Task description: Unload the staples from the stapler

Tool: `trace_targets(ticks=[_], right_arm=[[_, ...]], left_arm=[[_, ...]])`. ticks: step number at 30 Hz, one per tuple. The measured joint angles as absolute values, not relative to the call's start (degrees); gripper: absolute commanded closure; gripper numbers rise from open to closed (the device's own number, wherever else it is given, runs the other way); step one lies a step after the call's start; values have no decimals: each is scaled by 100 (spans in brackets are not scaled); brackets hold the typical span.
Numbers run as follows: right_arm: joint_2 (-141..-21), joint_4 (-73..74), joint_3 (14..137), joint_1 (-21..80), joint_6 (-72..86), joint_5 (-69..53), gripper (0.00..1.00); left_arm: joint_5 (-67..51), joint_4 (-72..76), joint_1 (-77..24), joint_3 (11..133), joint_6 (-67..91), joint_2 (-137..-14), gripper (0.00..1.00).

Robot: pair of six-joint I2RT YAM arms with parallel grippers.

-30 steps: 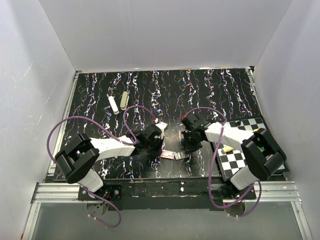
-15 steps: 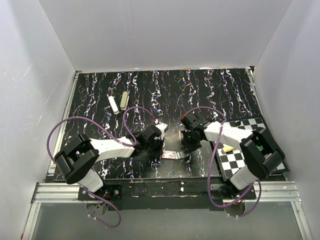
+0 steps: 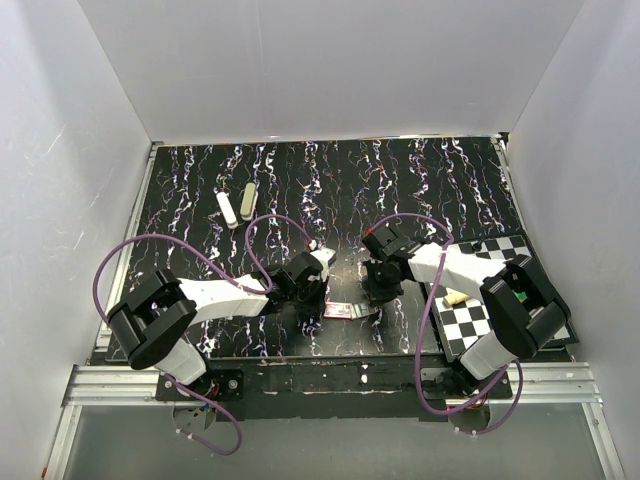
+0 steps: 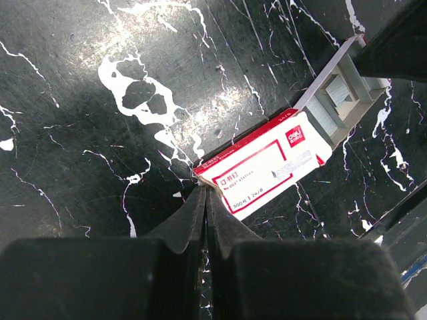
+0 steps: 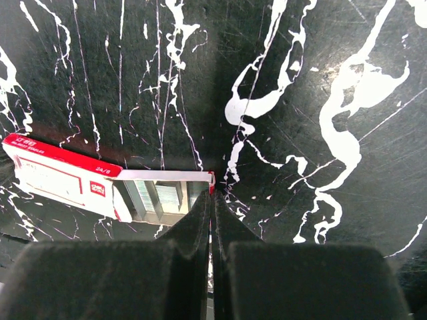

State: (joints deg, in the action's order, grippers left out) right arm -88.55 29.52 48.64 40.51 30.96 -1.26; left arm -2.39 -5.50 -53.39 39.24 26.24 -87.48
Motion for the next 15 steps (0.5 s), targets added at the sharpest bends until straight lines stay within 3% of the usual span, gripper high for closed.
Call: trace_targets(ticks=[15], right_arm=[[-8694, 3011, 4722, 4014, 3094, 30, 99]], left_arm=[[-239, -552, -5339, 3924, 2622, -8748, 100]])
